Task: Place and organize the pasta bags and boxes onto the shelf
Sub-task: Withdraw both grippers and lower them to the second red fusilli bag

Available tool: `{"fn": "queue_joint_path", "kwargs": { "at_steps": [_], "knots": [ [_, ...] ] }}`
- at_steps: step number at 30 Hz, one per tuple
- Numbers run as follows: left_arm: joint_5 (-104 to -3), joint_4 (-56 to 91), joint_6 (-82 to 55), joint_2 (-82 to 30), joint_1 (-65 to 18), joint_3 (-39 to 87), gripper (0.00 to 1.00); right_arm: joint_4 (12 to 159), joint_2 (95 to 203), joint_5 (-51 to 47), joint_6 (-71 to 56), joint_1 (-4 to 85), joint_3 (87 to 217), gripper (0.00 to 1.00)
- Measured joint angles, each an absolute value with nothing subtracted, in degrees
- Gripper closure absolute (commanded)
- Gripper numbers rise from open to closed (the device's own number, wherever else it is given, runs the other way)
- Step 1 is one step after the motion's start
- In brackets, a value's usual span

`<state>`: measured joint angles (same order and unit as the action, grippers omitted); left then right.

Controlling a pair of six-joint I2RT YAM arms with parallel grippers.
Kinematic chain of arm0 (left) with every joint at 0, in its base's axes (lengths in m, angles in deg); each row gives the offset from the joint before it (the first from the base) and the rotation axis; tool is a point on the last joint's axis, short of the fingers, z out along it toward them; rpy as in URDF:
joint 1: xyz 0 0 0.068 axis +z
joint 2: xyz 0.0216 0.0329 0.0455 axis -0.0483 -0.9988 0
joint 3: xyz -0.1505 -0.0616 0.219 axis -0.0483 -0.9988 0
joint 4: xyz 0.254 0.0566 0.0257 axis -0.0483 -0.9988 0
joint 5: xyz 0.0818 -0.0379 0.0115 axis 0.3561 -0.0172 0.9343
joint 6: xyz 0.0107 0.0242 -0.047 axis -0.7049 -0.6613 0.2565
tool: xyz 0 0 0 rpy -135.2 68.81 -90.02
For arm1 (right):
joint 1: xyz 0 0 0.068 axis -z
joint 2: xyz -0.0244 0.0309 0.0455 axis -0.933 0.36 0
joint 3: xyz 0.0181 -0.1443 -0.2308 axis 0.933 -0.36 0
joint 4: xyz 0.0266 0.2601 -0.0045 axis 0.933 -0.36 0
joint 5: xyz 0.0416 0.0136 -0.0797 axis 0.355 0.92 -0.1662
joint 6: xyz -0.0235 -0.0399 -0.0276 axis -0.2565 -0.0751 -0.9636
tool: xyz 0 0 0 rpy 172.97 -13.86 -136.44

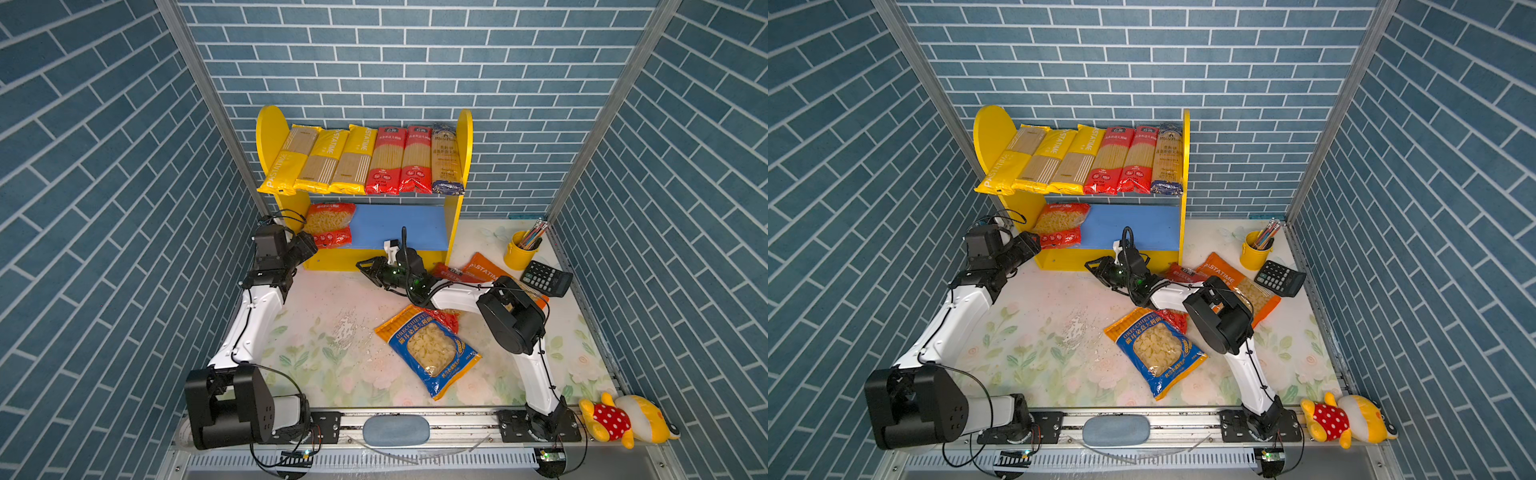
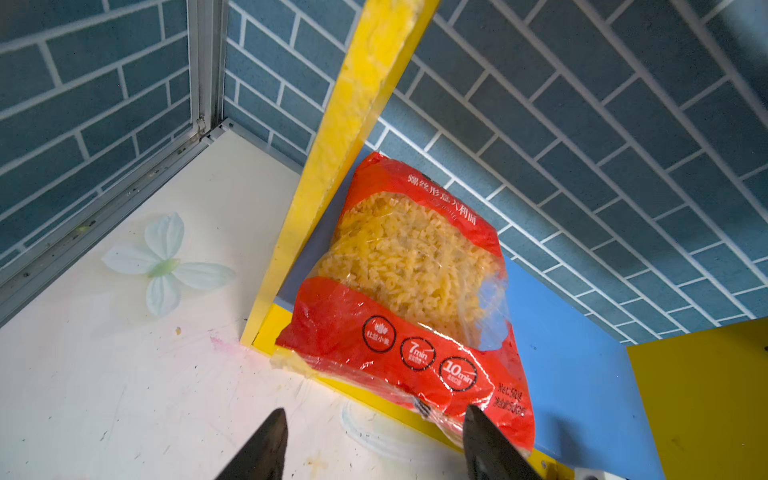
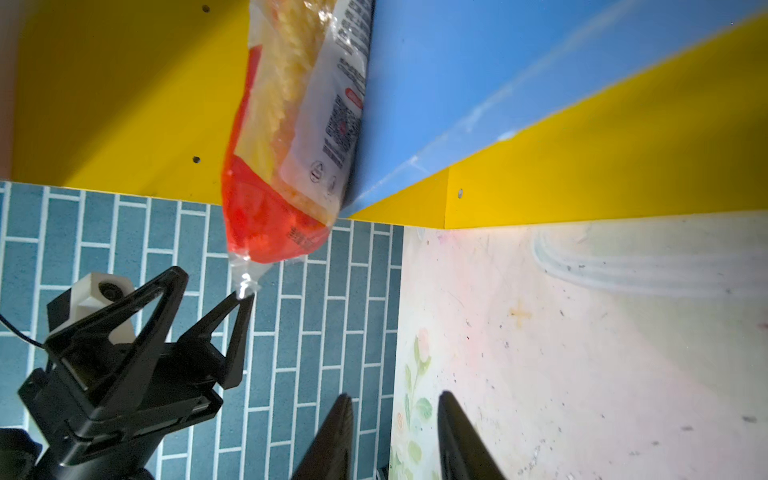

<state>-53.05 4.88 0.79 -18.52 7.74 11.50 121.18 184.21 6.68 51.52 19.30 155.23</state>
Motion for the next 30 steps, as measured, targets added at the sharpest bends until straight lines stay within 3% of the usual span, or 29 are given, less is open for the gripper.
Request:
{"fn": "queue_joint_path", "kwargs": {
  "at_steps": [5,17,25,30],
  "knots": [
    [-47.5,0.1,0.0,-11.7,4.1,10.5,0.3,117.3,177.8,7.1,47.4,19.7,148.0,0.62],
    [-26.9,-3.0,4.2,2.1,-25.6,-5.9,0.29,101.1,148.0,6.2,33.9,27.6,120.5,0.58],
    [-22.2,4.6,8.5,-10.1,-43.0,-7.5,0.28,82.8,138.8,4.1,27.1,42.3,115.1,0.19],
    [-27.4,11.3,8.3,-22.7,-45.7,-4.0,0.26,84.6,138.8,5.4,26.0,47.7,109.8,0.14]
  ]
}}
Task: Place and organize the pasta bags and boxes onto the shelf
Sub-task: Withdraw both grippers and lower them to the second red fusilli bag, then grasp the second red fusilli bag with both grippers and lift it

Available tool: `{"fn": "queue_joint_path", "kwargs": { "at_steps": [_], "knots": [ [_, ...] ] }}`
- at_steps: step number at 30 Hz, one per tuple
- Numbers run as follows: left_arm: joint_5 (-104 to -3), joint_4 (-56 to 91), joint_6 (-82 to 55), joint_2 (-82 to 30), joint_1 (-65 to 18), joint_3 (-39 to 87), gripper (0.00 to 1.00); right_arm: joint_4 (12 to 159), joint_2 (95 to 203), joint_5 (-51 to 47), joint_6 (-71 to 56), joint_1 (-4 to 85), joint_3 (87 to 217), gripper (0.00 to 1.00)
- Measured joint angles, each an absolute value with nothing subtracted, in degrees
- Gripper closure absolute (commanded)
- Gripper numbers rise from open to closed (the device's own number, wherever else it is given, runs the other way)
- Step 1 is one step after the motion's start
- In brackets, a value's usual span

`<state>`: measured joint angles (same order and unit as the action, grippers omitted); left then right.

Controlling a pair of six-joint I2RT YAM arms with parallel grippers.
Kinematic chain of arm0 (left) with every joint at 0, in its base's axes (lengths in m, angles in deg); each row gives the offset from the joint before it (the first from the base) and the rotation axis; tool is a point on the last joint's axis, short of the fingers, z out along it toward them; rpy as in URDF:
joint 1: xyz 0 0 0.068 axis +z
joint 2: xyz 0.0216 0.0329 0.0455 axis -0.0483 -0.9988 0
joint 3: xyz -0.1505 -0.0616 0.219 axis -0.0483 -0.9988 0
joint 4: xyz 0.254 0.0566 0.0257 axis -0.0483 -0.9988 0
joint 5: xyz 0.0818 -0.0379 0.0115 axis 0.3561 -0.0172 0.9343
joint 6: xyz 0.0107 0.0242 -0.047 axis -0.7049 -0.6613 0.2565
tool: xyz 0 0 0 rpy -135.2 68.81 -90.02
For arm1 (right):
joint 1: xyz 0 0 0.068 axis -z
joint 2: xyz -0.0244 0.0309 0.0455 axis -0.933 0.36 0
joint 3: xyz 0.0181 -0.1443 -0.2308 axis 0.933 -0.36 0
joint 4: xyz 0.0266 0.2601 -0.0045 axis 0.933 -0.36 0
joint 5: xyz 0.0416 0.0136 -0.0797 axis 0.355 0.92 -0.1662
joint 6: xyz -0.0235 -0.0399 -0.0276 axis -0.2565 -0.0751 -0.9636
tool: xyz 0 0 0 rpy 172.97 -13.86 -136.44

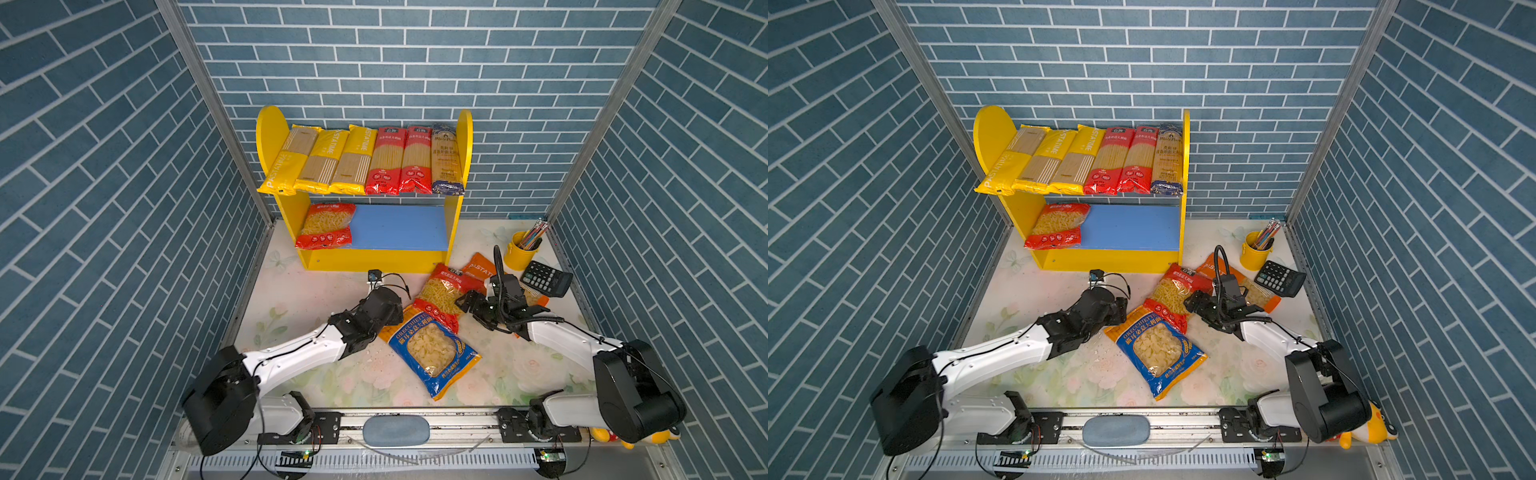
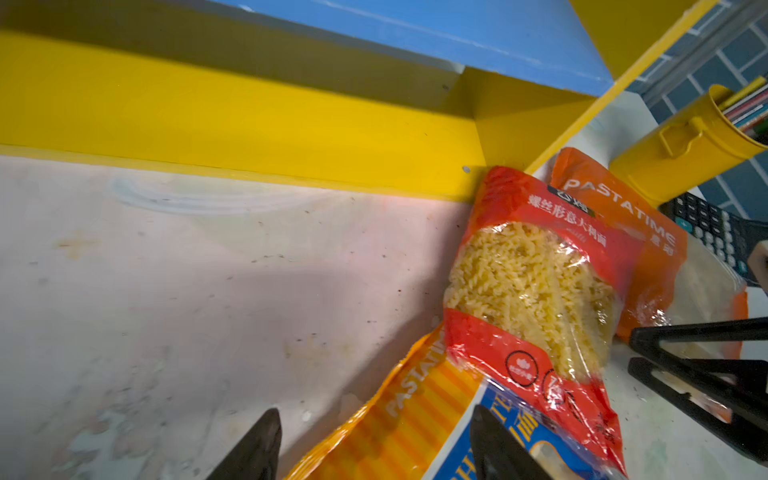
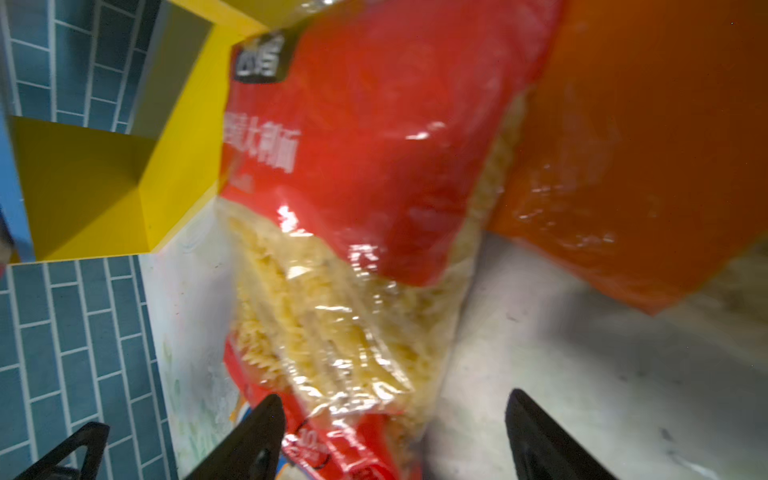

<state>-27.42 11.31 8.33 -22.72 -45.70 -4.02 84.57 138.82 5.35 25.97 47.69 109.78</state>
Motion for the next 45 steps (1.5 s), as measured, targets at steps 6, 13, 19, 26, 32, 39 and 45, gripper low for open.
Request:
{"fn": "queue_joint_path", "kwargs": {
  "at_steps": [6,13,19,26,32,39,45],
  "knots": [
    [-36.6,18.7,7.5,-32.8,-46.6,1.1,0.23,95.5,146.4,6.9,26.1,49.6,109.4,0.14],
    [-40.7,22.6,8.7,-34.0,-46.4,-0.4,0.23,114.8,153.7,9.7,28.2,49.7,106.8,0.38],
    [-42.4,23.0,9.6,-29.1,-43.1,-4.0,0.2,125.2,153.6,8.9,30.0,48.5,102.3,0.65],
    [-44.2,22.9,9.9,-21.3,-36.4,-5.4,0.19,122.1,143.8,6.8,30.4,46.6,101.1,0.84],
    [-44.6,21.8,9.8,-14.5,-35.8,-5.9,0.17,111.7,132.9,5.6,29.9,44.5,102.9,0.91],
    [-50.0,17.1,12.2,-5.1,-27.2,-9.5,0.14,99.1,130.0,3.5,26.2,34.4,115.0,0.93],
    [-52.1,9.6,12.3,4.7,-20.0,-11.1,0.1,101.5,131.1,8.9,26.7,27.9,121.6,0.93]
  ]
}}
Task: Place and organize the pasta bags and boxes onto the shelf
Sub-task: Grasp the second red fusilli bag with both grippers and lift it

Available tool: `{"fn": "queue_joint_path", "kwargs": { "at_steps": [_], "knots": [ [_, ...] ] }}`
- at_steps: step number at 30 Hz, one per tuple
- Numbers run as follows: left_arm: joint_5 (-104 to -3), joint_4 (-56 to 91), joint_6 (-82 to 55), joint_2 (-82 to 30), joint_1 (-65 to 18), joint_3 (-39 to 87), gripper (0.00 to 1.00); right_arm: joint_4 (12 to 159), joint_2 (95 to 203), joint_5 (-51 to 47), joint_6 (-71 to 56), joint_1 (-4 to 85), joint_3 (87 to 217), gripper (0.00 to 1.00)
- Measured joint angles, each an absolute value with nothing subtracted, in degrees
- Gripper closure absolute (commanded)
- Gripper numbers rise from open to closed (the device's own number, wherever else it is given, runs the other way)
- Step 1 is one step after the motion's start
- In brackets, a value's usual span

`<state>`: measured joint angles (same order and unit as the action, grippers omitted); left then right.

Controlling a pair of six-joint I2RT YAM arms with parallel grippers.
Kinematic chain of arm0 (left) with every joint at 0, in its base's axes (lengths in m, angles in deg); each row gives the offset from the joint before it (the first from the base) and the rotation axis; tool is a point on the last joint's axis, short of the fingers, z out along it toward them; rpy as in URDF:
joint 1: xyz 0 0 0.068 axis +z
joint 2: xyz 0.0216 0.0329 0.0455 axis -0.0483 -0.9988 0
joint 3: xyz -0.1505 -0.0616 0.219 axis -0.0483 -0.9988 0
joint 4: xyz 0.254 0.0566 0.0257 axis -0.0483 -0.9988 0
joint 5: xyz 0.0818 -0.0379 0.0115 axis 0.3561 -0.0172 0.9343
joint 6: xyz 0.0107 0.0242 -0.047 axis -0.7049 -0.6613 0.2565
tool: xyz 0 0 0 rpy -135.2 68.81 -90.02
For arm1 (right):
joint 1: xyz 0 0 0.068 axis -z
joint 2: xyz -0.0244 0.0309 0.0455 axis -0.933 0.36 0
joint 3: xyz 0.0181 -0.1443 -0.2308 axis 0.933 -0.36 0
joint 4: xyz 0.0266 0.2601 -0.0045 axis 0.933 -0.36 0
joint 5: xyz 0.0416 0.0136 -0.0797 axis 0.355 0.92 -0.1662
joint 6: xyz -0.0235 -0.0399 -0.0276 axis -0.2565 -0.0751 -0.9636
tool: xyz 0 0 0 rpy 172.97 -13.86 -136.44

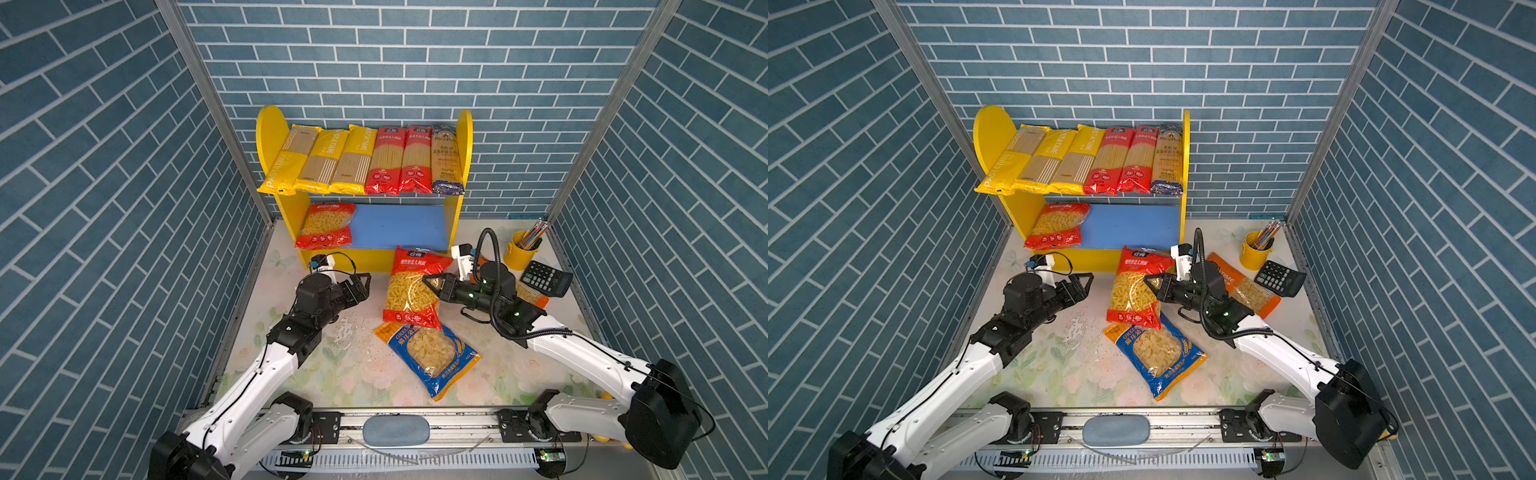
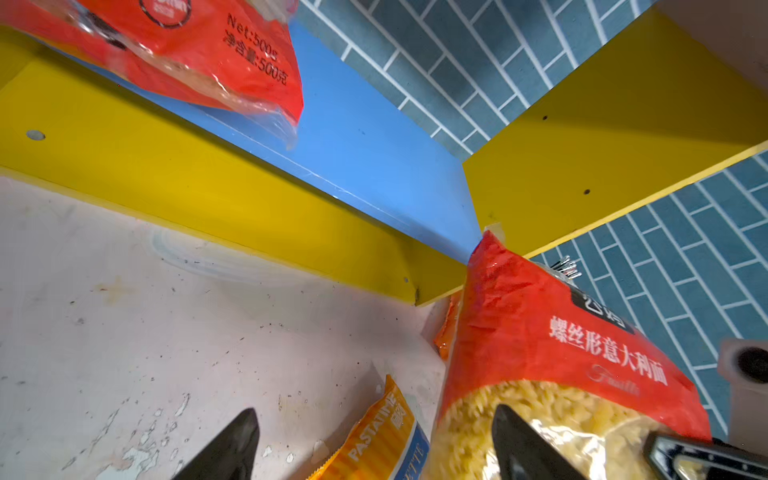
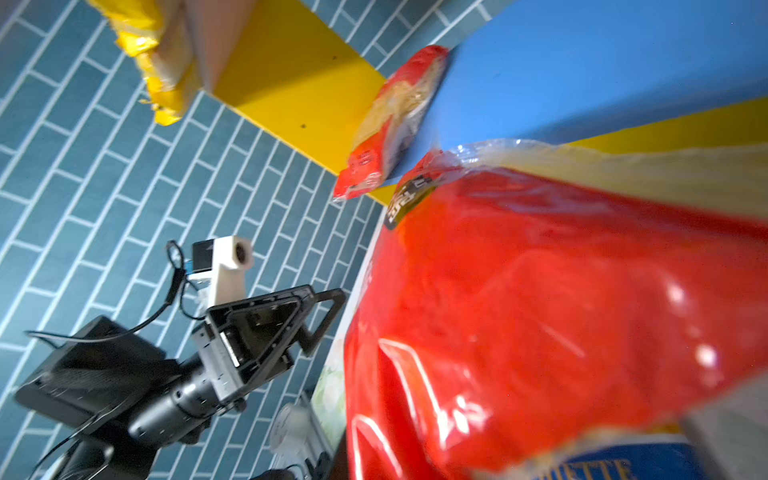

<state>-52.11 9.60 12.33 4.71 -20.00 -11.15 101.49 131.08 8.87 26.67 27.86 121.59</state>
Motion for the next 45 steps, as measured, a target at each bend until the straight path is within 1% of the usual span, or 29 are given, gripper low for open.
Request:
{"fn": "queue_joint_path", "kwargs": {
  "at_steps": [4,7,9,11,12,15,17,19,22,26,29,33,36,37,38,42,45],
  "knots": [
    [-54.0,7.9,12.7,5.9,-20.0,-11.3,0.1,101.6,134.8,10.9,28.7,28.1,121.7,0.92],
    [-55.1,8.3,13.8,5.9,-20.0,-13.3,0.1,98.4,140.0,12.4,30.1,29.4,121.6,0.91],
    [-55.9,8.5,14.4,5.7,-20.0,-15.4,0.1,97.1,144.2,14.9,32.1,31.5,120.7,0.87],
    [-56.7,8.6,14.6,5.4,-20.0,-17.3,0.1,98.4,146.6,16.6,34.6,33.9,118.0,0.8],
    [-57.0,8.6,14.7,5.4,-20.0,-18.3,0.1,98.3,147.1,17.2,35.5,35.3,116.8,0.73],
    [-57.8,8.9,15.0,5.6,-20.0,-20.6,0.1,94.4,146.8,17.0,35.1,36.8,115.9,0.55],
    [-58.9,9.6,15.5,5.9,-20.0,-22.3,0.1,91.0,145.0,16.3,33.5,36.5,116.1,0.47],
    [-60.6,10.4,15.7,5.7,-20.1,-23.7,0.09,87.8,142.5,15.3,32.2,36.3,116.1,0.42],
    [-63.8,12.4,16.2,4.2,-20.1,-25.3,0.08,84.8,139.2,13.8,31.6,35.9,116.1,0.4],
    [-68.2,19.3,19.8,0.9,-20.2,-28.5,0.08,84.5,138.2,11.6,32.1,34.2,116.1,0.38],
    [-69.1,23.5,21.8,-1.3,-21.4,-30.2,0.08,86.6,140.0,11.0,33.1,31.8,116.1,0.39],
    [-70.1,30.7,22.5,-7.9,-23.7,-30.1,0.11,89.6,145.0,10.4,34.6,30.5,116.1,0.38],
    [-70.7,34.9,23.5,-12.7,-24.1,-30.1,0.1,90.4,146.3,9.1,35.1,30.6,116.1,0.3],
    [-70.7,35.7,23.5,-13.5,-24.1,-30.1,0.1,90.5,146.2,8.3,35.4,30.6,116.1,0.23],
    [-70.6,36.2,23.4,-13.7,-24.1,-30.1,0.1,90.5,146.0,7.6,35.5,30.8,116.1,0.19],
    [-70.6,36.7,22.7,-14.6,-24.1,-28.8,0.1,90.9,145.5,6.4,36.0,32.7,116.0,0.18],
    [-70.7,37.2,21.7,-16.7,-24.1,-26.9,0.12,91.9,146.1,5.9,36.1,34.6,116.0,0.19]
  ]
}}
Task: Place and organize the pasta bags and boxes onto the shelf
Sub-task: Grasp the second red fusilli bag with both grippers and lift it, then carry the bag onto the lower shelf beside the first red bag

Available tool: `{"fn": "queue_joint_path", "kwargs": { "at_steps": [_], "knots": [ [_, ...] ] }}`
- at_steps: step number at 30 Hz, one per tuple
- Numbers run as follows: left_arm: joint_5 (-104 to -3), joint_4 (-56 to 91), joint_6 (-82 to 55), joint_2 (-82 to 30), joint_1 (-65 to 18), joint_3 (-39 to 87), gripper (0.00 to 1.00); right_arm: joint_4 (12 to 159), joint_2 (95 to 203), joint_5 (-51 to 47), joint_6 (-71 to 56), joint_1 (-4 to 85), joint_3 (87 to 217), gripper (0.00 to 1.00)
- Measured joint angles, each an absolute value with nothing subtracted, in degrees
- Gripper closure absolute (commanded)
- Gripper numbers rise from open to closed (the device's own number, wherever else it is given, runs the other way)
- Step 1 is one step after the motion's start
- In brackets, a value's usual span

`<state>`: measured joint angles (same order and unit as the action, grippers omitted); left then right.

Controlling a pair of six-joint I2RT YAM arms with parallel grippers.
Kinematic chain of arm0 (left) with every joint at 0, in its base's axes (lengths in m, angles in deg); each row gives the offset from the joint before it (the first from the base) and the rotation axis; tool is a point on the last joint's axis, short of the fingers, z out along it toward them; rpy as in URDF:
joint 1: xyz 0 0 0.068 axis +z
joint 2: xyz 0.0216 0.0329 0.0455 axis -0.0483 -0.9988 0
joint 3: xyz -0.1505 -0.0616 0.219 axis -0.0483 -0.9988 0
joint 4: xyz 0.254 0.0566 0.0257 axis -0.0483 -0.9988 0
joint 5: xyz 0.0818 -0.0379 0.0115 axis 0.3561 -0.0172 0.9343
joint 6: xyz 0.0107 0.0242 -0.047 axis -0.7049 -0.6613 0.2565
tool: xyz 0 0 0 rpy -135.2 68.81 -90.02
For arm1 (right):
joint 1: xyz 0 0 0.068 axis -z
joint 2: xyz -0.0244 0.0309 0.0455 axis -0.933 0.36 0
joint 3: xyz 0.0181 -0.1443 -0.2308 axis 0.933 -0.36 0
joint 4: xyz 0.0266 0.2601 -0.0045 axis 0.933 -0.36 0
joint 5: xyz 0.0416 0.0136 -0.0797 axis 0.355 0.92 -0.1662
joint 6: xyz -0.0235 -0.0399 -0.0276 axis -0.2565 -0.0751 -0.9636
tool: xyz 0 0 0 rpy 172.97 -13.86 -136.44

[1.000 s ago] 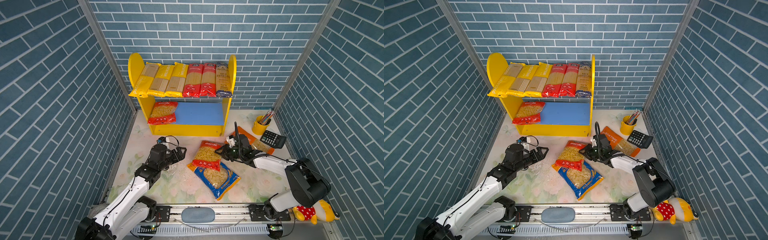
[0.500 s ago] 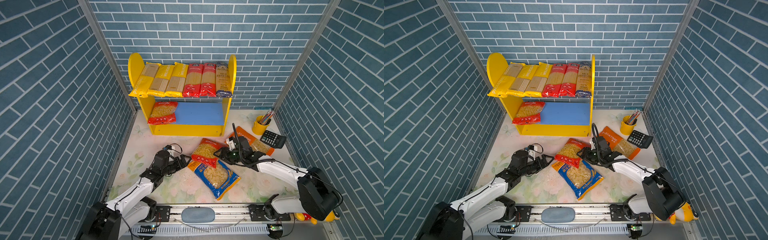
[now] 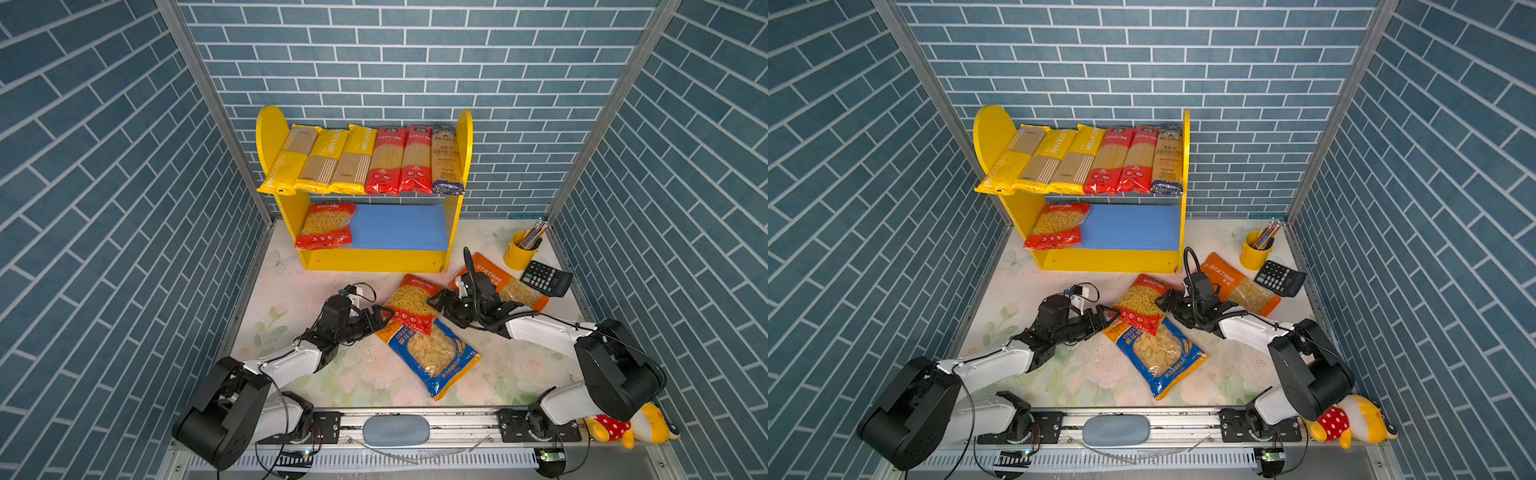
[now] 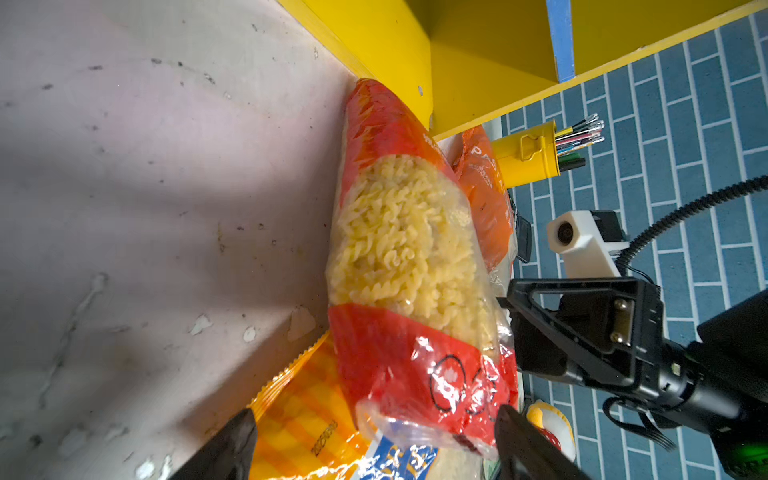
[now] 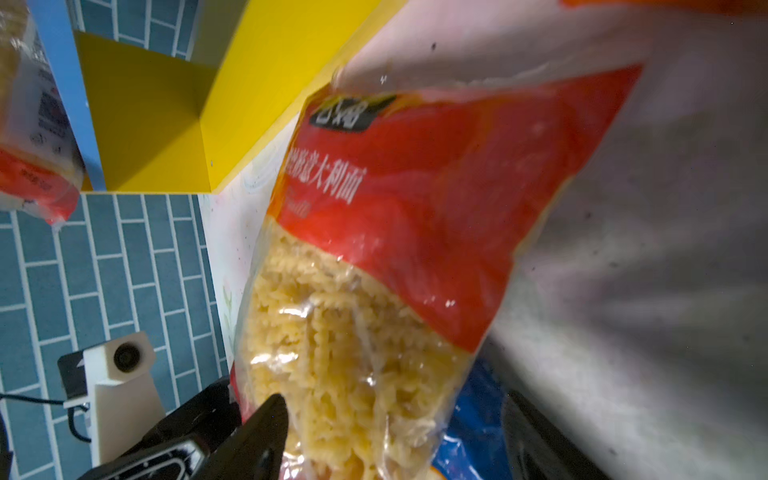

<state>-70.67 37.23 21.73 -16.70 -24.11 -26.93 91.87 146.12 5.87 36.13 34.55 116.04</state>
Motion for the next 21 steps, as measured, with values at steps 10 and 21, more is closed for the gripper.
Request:
{"fn": "queue_joint_path", "kwargs": {
  "at_steps": [10,21],
  "knots": [
    [-72.6,39.4,20.2,-24.8,-24.3,-21.4,0.49,100.0,153.7,4.0,38.2,34.3,116.1,0.46],
    [-75.1,48.0,22.5,-25.4,-25.4,-24.3,0.92,111.0,152.6,1.7,35.5,32.3,113.8,0.88]
  ]
}}
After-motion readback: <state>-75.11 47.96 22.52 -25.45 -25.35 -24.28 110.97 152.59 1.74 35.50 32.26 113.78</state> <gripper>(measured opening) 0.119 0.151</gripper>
